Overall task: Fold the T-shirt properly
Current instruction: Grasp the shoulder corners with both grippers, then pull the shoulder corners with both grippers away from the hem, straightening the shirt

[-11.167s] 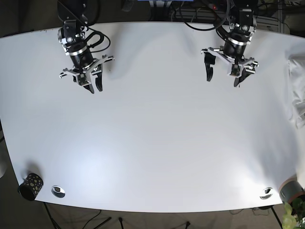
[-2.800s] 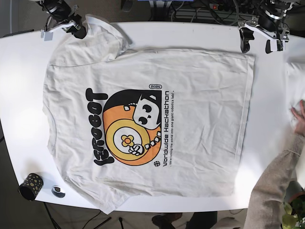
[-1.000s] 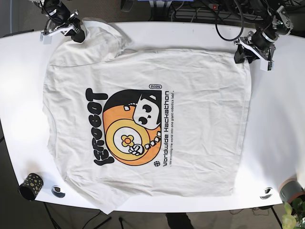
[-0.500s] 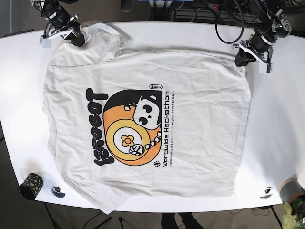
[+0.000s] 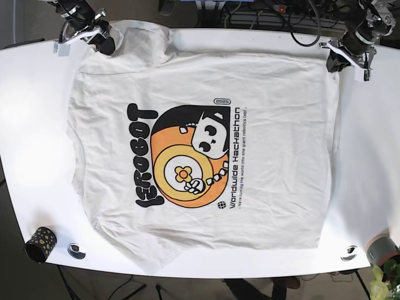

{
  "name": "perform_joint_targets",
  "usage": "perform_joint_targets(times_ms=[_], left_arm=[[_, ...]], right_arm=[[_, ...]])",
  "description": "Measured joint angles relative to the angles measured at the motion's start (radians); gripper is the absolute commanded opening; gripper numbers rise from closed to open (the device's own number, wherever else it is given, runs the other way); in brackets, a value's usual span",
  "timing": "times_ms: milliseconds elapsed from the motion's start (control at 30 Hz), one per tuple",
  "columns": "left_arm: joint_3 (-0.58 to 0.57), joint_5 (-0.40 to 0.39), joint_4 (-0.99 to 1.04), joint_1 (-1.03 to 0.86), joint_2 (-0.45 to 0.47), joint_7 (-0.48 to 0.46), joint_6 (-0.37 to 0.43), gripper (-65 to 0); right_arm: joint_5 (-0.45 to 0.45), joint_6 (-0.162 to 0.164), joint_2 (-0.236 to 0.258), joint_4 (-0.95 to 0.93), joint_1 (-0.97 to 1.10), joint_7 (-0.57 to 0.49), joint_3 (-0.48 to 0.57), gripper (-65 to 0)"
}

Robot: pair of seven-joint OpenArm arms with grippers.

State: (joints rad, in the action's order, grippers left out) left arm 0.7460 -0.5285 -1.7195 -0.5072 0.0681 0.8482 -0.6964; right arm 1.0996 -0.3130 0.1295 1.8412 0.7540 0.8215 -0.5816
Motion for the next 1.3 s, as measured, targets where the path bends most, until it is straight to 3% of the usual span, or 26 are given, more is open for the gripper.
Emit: perform_joint_targets(times_ms=[200,367,600,733,967,1300], left_arm=[[0.068,-0.008,-0.008,-0.051,0.002,-0.003,0.0,-65.0],[0.104,0.003,-0.009,-0.081,0.011,0.005,0.0,-65.0],[0.092,0.008,-0.138,-0.026,0.007,0.011,0.0,-65.0],[0.029,0.001,-0.211,0.037,-0.009,0.003,0.0,-65.0],[0.028,0.014,-0.227,0.188,-0.012,0.173,-0.002,-65.0],[0.035,0.013,-0.226,0.322,-0.008,0.211,-0.001,-65.0]], right_arm=[[0.001,-0.001,-0.038,0.08,0.09,-0.001,-0.002,-65.0],[0.0,-0.001,-0.035,0.123,0.141,0.003,-0.002,-65.0],[0.033,-0.001,-0.034,0.147,0.106,0.003,-0.002,-65.0],[0.054,-0.001,-0.032,0.147,0.043,0.002,-0.002,-65.0],[0.051,0.002,-0.03,0.145,-0.089,0.044,-0.003,-65.0],[0.035,0.001,-0.01,0.11,-0.222,0.065,0.0,-65.0]])
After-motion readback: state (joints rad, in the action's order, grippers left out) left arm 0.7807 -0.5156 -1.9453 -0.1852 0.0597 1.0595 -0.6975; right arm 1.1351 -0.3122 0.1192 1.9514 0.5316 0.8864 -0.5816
